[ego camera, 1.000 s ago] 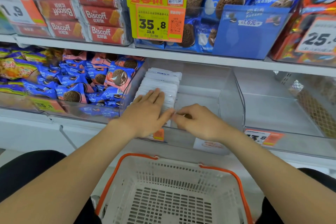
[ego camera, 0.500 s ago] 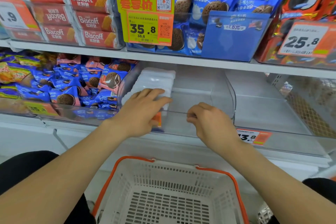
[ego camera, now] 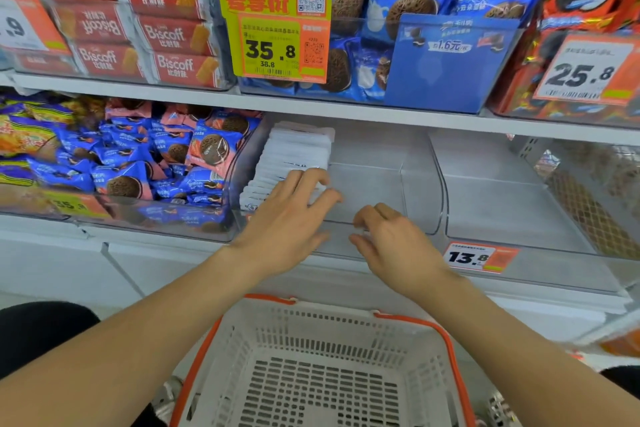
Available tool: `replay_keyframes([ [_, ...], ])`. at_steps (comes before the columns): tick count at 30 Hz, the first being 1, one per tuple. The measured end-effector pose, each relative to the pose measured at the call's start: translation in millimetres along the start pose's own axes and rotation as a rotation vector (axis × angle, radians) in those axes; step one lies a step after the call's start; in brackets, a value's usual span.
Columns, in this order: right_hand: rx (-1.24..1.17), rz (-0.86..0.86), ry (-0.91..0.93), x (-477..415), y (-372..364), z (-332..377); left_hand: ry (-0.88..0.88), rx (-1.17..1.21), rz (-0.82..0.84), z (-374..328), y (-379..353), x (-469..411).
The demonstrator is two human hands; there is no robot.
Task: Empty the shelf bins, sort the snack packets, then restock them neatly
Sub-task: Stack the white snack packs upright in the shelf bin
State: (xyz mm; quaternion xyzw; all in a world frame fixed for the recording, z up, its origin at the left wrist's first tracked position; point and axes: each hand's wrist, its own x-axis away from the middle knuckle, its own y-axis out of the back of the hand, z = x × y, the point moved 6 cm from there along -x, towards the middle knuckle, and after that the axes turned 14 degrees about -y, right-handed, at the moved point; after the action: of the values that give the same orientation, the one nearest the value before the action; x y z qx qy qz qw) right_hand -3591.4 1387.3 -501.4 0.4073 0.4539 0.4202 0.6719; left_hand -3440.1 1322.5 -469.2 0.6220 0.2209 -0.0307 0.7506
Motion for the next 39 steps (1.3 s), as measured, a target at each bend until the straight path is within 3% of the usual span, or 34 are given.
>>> replay_keyframes([
  [3, -0.074, -0.192, 0.049, 16, 29, 15, -0.082, 0.084, -0.228, -17, 13, 6],
  [6, -0.135, -0.267, 0.07, 35, 39, 33, 0.115, 0.246, -0.13, -23, -5, 17],
  [8, -0.235, -0.14, -0.08, 43, 28, 24, 0.22, 0.365, 0.144, -25, -33, 30],
  [11, -0.342, 0.261, -0.319, 73, -7, -1, 0.209, 0.57, 0.504, -51, -60, 56],
  [13, -0.379, 0.425, -0.437, 100, -24, -18, 0.224, 0.63, 0.564, -72, -64, 70],
  [15, -0.39, 0.473, -0.544, 125, -37, -40, 0.244, 0.65, 0.552, -91, -66, 81],
  [19, -0.506, 0.32, -0.83, 174, -58, -101, 0.18, 0.685, 0.509, -125, -67, 98],
  [21, -0.399, 0.272, -0.998, 203, -75, -132, 0.159, 0.661, 0.505, -134, -68, 109],
  [24, -0.126, 0.451, -1.11, 244, -120, -158, 0.226, 0.638, 0.425, -131, -72, 122],
  [26, -0.028, 0.519, -1.083, 257, -133, -156, 0.264, 0.619, 0.396, -130, -80, 128],
  [29, 0.149, 0.544, -0.878, 245, -131, -130, 0.267, 0.597, 0.433, -133, -93, 137],
  [31, 0.05, 0.523, -0.826, 234, -133, -106, 0.29, 0.582, 0.429, -130, -100, 150],
  [34, -0.299, 0.521, -0.853, 220, -150, -61, 0.354, 0.535, 0.472, -119, -109, 173],
  [37, -0.639, 0.61, -0.923, 211, -174, -9, 0.426, 0.514, 0.494, -108, -117, 196],
  [39, -0.885, 0.757, -0.926, 204, -195, 25, 0.468, 0.501, 0.509, -104, -121, 211],
])
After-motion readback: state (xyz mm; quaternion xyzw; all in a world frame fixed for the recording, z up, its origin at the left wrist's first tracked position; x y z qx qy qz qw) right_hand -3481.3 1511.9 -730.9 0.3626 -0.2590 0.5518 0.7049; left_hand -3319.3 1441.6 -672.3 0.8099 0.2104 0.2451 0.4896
